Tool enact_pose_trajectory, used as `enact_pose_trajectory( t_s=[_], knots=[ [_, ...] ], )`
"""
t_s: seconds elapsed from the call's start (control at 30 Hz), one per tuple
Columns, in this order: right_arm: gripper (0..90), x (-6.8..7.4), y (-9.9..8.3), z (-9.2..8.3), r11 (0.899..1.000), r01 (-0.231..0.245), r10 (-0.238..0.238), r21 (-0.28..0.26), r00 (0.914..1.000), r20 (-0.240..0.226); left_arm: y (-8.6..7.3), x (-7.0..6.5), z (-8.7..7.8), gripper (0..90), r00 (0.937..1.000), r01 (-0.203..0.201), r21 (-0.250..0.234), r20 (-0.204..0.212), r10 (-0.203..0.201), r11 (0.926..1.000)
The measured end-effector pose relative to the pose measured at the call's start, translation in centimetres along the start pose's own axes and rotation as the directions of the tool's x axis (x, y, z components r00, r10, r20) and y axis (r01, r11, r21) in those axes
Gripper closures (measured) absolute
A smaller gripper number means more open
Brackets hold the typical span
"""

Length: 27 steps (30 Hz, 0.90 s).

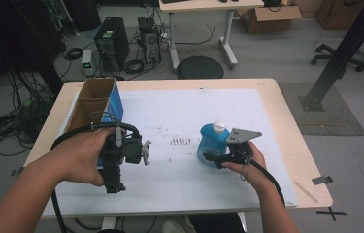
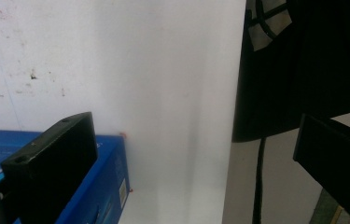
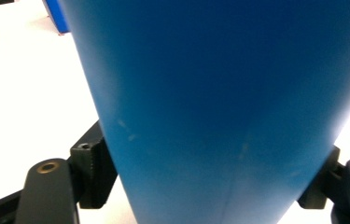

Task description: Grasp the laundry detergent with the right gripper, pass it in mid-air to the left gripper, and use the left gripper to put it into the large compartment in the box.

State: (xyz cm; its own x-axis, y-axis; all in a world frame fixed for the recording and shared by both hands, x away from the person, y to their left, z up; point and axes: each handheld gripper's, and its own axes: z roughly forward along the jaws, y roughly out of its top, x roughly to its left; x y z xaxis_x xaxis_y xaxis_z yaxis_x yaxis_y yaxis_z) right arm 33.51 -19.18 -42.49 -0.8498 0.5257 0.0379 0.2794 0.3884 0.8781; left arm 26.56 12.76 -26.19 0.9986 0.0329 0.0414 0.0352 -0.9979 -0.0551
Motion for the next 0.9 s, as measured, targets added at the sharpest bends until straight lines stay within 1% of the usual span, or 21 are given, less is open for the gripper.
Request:
enact_pose_trajectory(
  t_s=[0.2,0.23,0.33,0.47,0.5,0.63,0.9],
  knots=[
    [28.9,-0.02,-0.02,0.06,1.000,-0.003,0.003,0.005,1.0000,0.007,-0.05,0.00,0.10,0.2,1.0000,0.003,-0.005,-0.002,-0.003,1.0000],
    [28.9,-0.02,-0.02,0.06,1.000,-0.003,0.003,0.005,1.0000,0.007,-0.05,0.00,0.08,0.2,1.0000,0.007,0.002,0.001,-0.007,1.0000],
    [33.2,-0.04,-0.06,0.06,1.000,-0.002,0.002,0.005,0.9999,0.012,-0.07,0.04,0.07,0.2,1.0000,0.005,0.001,0.000,-0.005,1.0000],
    [35.7,0.02,-0.09,0.15,1.000,-0.001,0.001,0.009,1.0000,0.010,-0.06,0.10,0.11,0.2,1.0000,0.003,0.000,-0.001,-0.003,1.0000],
    [37.6,0.02,-0.11,0.18,1.000,0.001,-0.001,0.009,0.9999,0.011,-0.05,0.11,0.13,0.2,1.0000,0.001,-0.001,0.000,-0.001,1.0000],
    [42.0,0.03,-0.16,0.23,1.000,0.004,-0.004,0.004,1.0000,0.002,-0.06,0.13,0.23,0.2,1.0000,0.002,-0.003,0.001,-0.002,1.0000],
    [44.3,0.06,0.00,0.19,1.000,0.014,-0.014,0.013,0.9999,-0.001,0.15,0.24,0.36,0.2,1.0000,0.001,-0.005,0.002,-0.001,1.0000]
  ],
)
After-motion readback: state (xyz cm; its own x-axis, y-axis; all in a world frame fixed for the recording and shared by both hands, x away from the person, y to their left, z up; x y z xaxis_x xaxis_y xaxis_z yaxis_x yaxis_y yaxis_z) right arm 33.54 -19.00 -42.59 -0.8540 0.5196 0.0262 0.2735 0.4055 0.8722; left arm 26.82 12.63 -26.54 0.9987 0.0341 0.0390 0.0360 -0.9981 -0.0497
